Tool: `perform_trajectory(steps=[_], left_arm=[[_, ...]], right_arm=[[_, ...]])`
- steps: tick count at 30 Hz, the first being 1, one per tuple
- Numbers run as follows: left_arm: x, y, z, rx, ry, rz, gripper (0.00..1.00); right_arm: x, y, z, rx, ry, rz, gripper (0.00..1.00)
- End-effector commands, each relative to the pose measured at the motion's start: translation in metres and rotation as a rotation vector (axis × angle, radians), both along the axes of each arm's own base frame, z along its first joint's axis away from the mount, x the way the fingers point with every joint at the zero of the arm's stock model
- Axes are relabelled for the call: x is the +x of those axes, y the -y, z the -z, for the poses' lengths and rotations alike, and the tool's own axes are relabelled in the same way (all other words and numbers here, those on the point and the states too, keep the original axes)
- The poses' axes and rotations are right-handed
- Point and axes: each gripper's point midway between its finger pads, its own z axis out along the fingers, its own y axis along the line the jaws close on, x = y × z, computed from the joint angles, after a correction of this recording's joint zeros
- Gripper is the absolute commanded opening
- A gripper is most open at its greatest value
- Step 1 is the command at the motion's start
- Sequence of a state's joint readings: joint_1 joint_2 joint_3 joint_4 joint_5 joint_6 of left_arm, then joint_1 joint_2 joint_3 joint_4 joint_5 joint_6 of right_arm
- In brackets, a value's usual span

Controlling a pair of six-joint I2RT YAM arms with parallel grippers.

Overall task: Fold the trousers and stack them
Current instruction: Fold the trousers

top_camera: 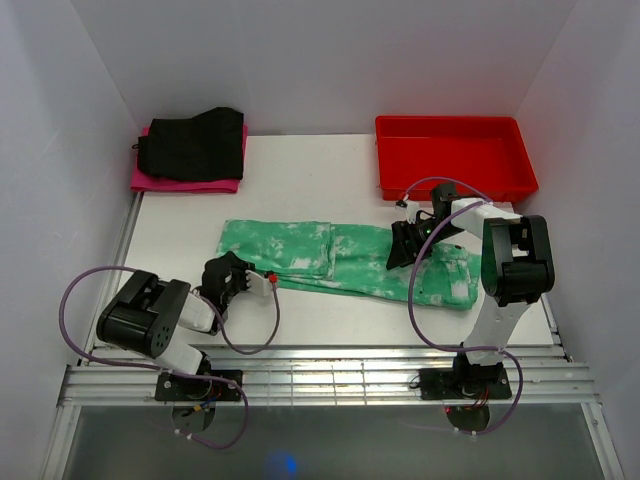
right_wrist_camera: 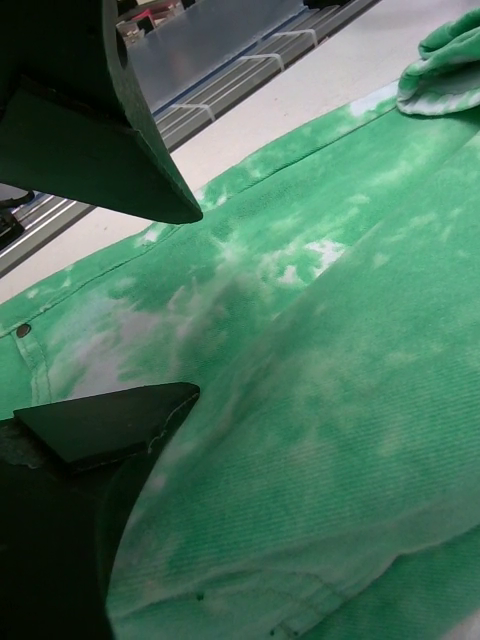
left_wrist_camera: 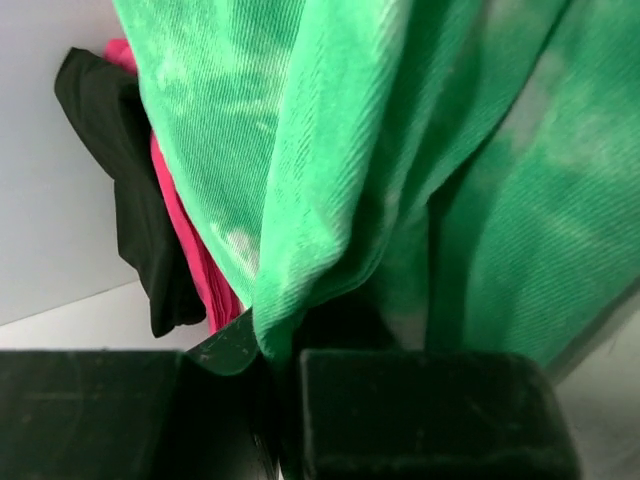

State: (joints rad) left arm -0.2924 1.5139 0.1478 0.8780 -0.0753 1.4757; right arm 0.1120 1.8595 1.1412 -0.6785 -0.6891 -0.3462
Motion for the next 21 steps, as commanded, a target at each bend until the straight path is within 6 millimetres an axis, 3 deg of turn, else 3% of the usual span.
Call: perform_trajectory(steps=[1, 6, 12, 15, 16, 17, 18, 19, 21], left_arm=[[0.006, -0.029, -0.001, 0.041, 0.004, -0.117, 0.02], [0.004, -0.036, -0.006, 0.027, 0.018, -0.111, 0.09], [-0.005, -0.027, -0.011, -0.005, 0.018, -0.041, 0.15], [-0.011, -0.025, -0.006, 0.006, 0.005, -0.020, 0.28], [-0.013, -0.026, -0.005, 0.011, 0.004, -0.018, 0.35], [-0.016, -0.026, -0.003, 0.013, -0.001, -0.014, 0.50], [-0.016, -0.020, -0.003, 0.000, -0.005, 0.013, 0.56], [-0.016, -0.017, -0.010, -0.013, 0.014, 0.027, 0.58], [-0.024, -0.013, -0.004, -0.024, -0.043, 0.050, 0.61]], right_arm=[[-0.008, 0.042, 0.044, -0.245, -0.035, 0.000, 0.72], [-0.008, 0.046, 0.048, -0.264, -0.040, 0.003, 0.72], [-0.008, 0.045, 0.049, -0.258, -0.044, 0.003, 0.72], [-0.007, 0.044, 0.047, -0.250, -0.043, 0.002, 0.71], [-0.007, 0.043, 0.046, -0.247, -0.043, 0.002, 0.71], [-0.005, 0.043, 0.045, -0.245, -0.039, 0.001, 0.71], [-0.006, 0.042, 0.044, -0.241, -0.039, -0.002, 0.71], [-0.004, 0.042, 0.041, -0.237, -0.031, 0.000, 0.71], [-0.001, 0.040, 0.038, -0.230, -0.018, -0.003, 0.71]])
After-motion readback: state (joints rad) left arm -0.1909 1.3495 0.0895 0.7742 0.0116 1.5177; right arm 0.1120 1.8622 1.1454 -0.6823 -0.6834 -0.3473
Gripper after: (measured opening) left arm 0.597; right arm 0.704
